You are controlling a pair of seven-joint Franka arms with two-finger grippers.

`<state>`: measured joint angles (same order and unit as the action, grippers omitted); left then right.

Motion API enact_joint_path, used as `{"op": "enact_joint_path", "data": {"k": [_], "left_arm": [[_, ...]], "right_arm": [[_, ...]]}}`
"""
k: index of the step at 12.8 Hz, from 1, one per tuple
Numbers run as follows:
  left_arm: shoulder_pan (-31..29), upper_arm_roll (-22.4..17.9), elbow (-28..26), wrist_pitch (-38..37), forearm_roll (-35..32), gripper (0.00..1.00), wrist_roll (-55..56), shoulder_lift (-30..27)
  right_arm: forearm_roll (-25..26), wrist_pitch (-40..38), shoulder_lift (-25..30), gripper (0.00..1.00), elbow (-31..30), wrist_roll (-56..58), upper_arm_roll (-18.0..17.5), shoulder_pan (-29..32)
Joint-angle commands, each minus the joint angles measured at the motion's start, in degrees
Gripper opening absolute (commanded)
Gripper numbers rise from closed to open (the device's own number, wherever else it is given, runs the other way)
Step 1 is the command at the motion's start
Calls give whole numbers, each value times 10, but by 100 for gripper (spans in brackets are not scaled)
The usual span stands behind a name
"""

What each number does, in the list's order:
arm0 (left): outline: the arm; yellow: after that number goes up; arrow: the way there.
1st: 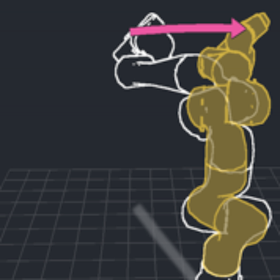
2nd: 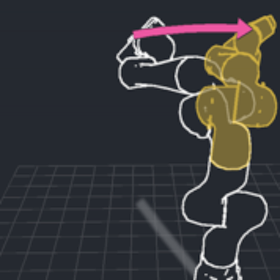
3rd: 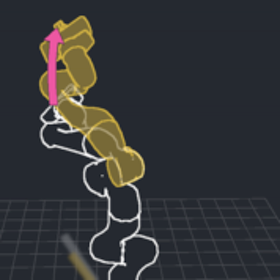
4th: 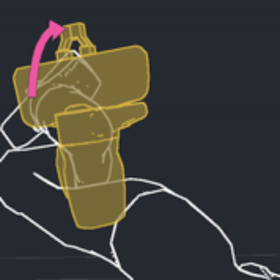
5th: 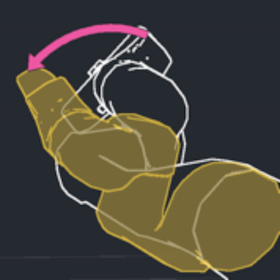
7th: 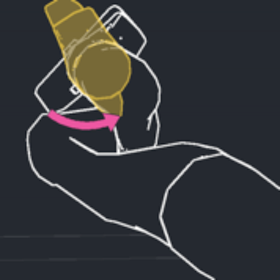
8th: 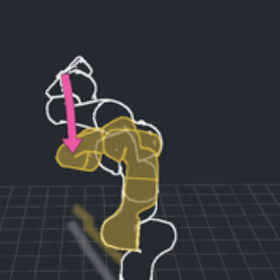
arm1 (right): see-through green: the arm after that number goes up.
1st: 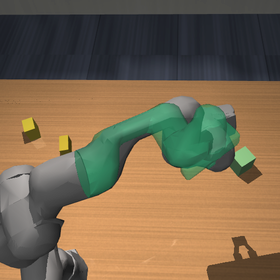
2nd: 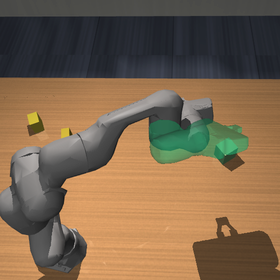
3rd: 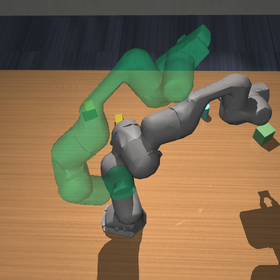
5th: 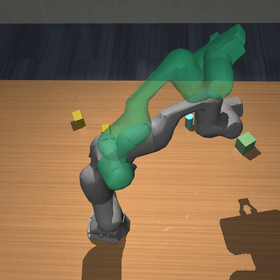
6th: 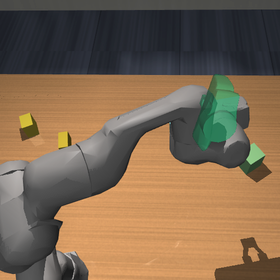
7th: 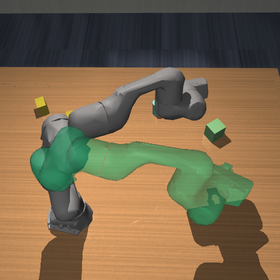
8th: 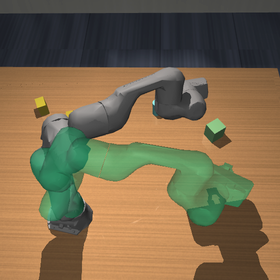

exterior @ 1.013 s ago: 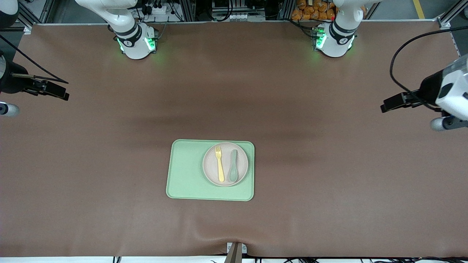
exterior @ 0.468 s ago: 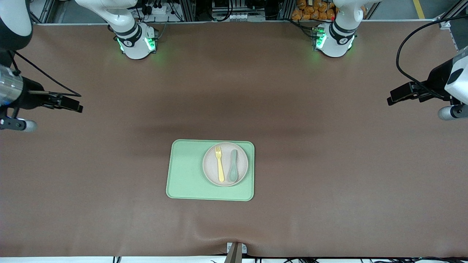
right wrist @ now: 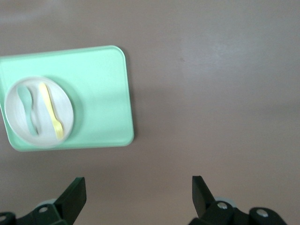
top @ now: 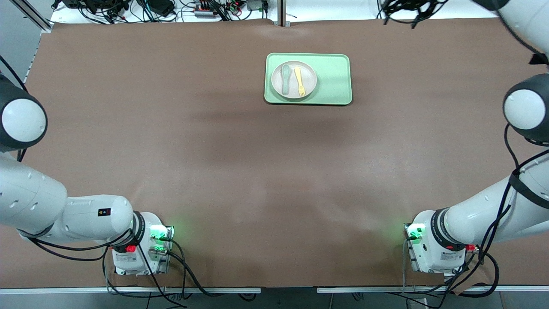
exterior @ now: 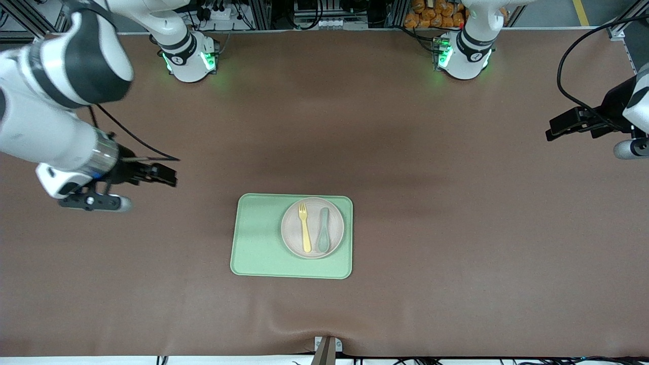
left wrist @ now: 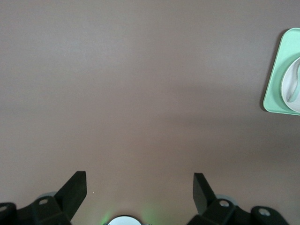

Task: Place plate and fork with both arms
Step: 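Reach the right gripper over the yellow fork on the plate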

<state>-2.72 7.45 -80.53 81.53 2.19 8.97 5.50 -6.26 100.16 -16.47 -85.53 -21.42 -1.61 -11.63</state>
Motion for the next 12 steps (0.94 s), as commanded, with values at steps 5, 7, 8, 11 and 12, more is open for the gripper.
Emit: {"op": "enact_joint_path", "data": {"k": [5,7,8,11,12], "left_arm": [[28,-27,-96,53,-7,100,-17,-72],[27,-27,-95,53,-6,100,-18,-70],[27,-27,-95,53,-6,100,-18,-70],[26,-27,-94,51,-8,100,-20,-71],[26,-27,-94,50,-9,100,-20,-71]], "right_arm": [[-5,89,-182,100,138,-151,6,-124],[-3,133,-242,100,187,-182,8,-157],[0,157,-257,100,187,-181,8,-162],[43,222,-305,97,190,-179,9,-179],[45,238,-315,94,190,-179,9,-183]]}}
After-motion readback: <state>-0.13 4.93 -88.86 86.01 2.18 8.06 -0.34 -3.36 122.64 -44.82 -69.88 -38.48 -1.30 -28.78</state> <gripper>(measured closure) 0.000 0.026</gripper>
